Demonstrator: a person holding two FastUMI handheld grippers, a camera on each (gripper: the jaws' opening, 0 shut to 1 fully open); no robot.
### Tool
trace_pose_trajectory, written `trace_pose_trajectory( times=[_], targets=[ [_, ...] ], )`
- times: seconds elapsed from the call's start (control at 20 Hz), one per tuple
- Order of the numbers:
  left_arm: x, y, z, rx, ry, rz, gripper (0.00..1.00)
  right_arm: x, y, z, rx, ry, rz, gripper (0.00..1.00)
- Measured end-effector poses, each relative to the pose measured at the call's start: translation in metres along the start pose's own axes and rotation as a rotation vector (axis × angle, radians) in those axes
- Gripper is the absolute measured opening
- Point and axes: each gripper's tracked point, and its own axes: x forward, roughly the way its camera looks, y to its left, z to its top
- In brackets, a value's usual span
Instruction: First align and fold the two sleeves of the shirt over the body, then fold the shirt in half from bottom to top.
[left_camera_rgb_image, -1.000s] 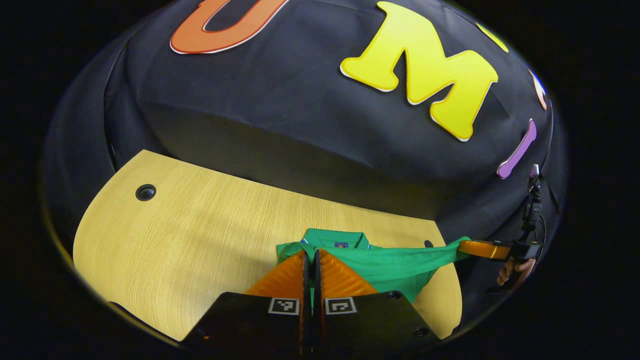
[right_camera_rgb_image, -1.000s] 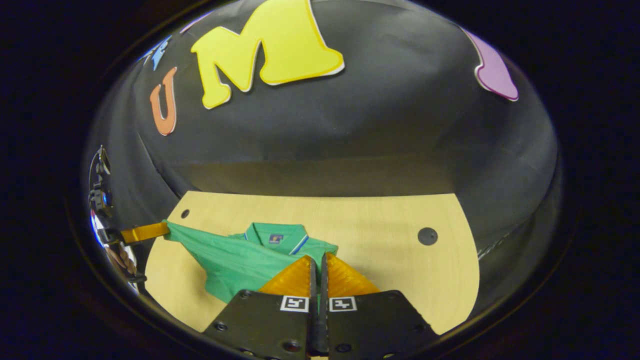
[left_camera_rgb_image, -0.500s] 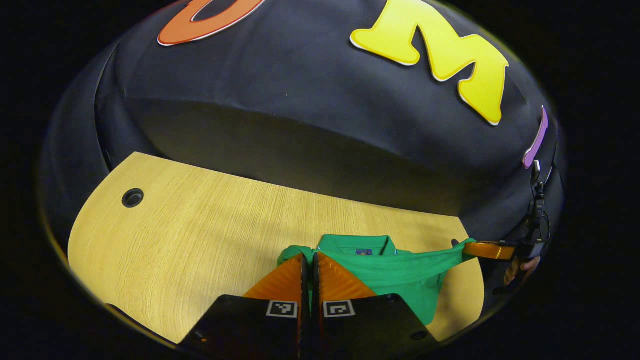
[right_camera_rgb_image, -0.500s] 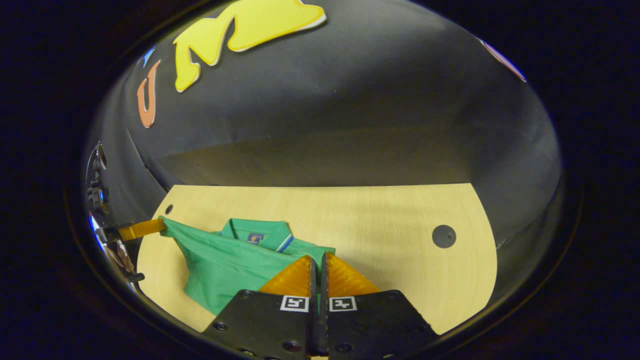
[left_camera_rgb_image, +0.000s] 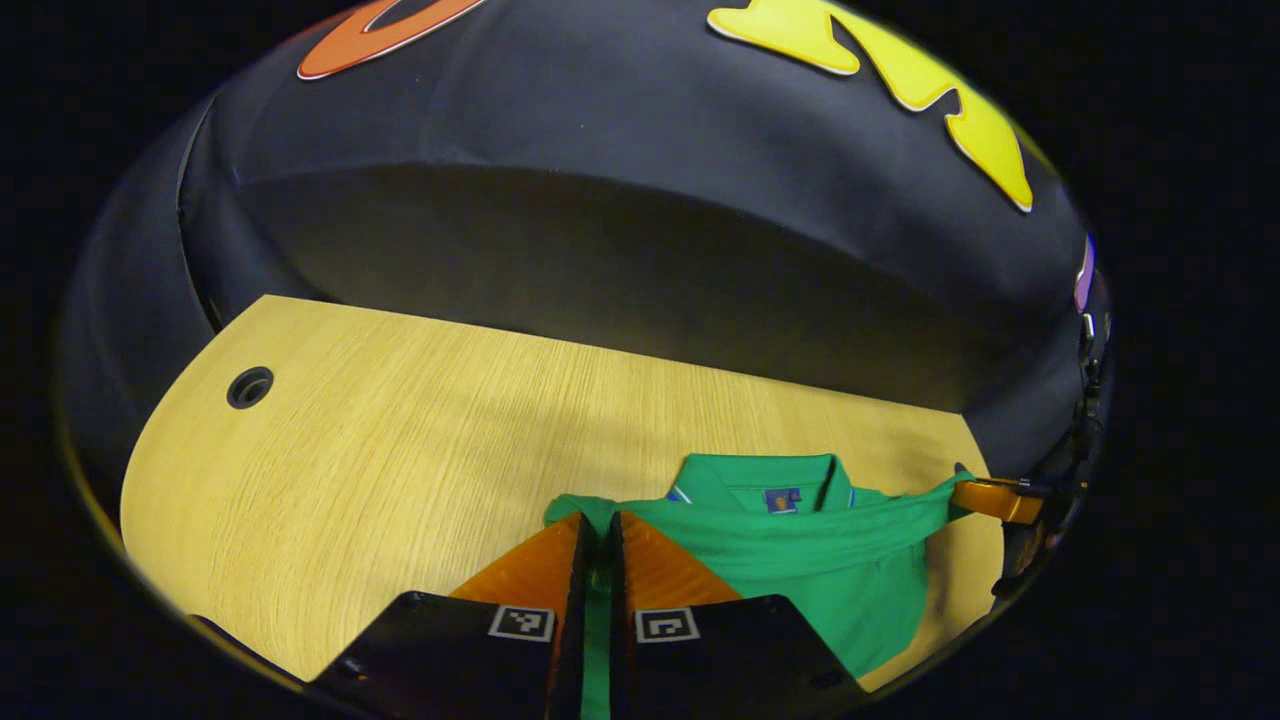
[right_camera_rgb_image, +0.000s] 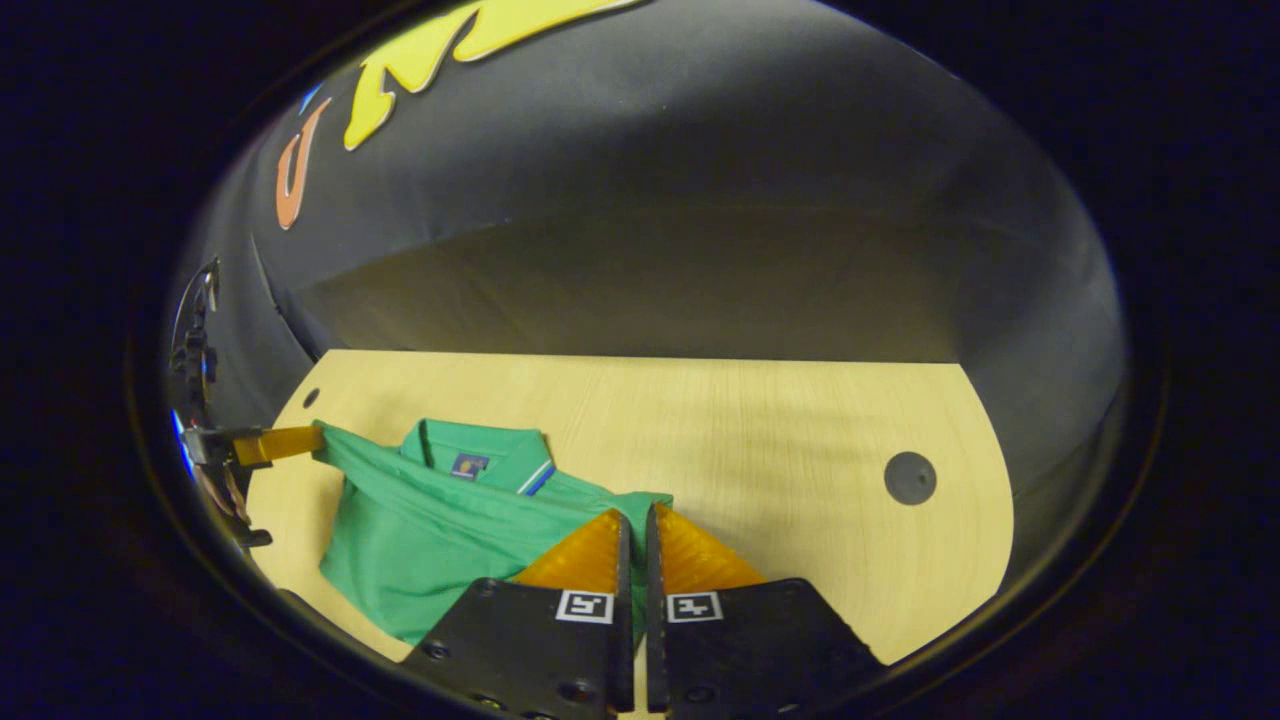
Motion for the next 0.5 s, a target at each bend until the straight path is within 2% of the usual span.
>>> trace_pose_trajectory(
  times=[0.05, 0.1, 0.15, 0.2, 0.25, 0.4, 0.45, 0.5],
  targets=[
    [0.001, 0.002, -0.002, -0.006, -0.005, 0.018, 0.18, 0.001, 0.000, -0.005, -0.013, 0.007, 0.000, 0.05],
    [-0.005, -0.002, -0.002, -0.022, -0.008, 0.013, 0.27, 0.001, -0.002, -0.008, -0.030, 0.006, -0.008, 0.08],
    [-0.002, -0.002, -0.002, -0.026, -0.013, 0.016, 0.51, -0.001, -0.004, -0.010, -0.040, 0.001, -0.016, 0.11],
    [0.005, -0.003, -0.004, -0.027, -0.017, 0.028, 0.76, -0.004, -0.005, -0.009, -0.040, -0.008, -0.019, 0.19],
    [-0.007, -0.003, -0.001, -0.019, -0.022, 0.031, 1.00, -0.008, -0.005, -0.008, -0.037, -0.017, -0.020, 0.37],
    [-0.031, -0.011, 0.010, 0.029, -0.072, 0.038, 1.00, -0.025, -0.014, 0.003, -0.033, -0.065, -0.069, 0.88],
    [-0.042, -0.013, 0.017, 0.049, -0.102, 0.046, 1.00, -0.034, -0.014, 0.009, -0.033, -0.092, -0.072, 0.89],
    [-0.056, -0.018, 0.026, 0.064, -0.135, 0.053, 1.00, -0.046, -0.012, 0.017, -0.035, -0.125, -0.076, 0.96]
  ],
)
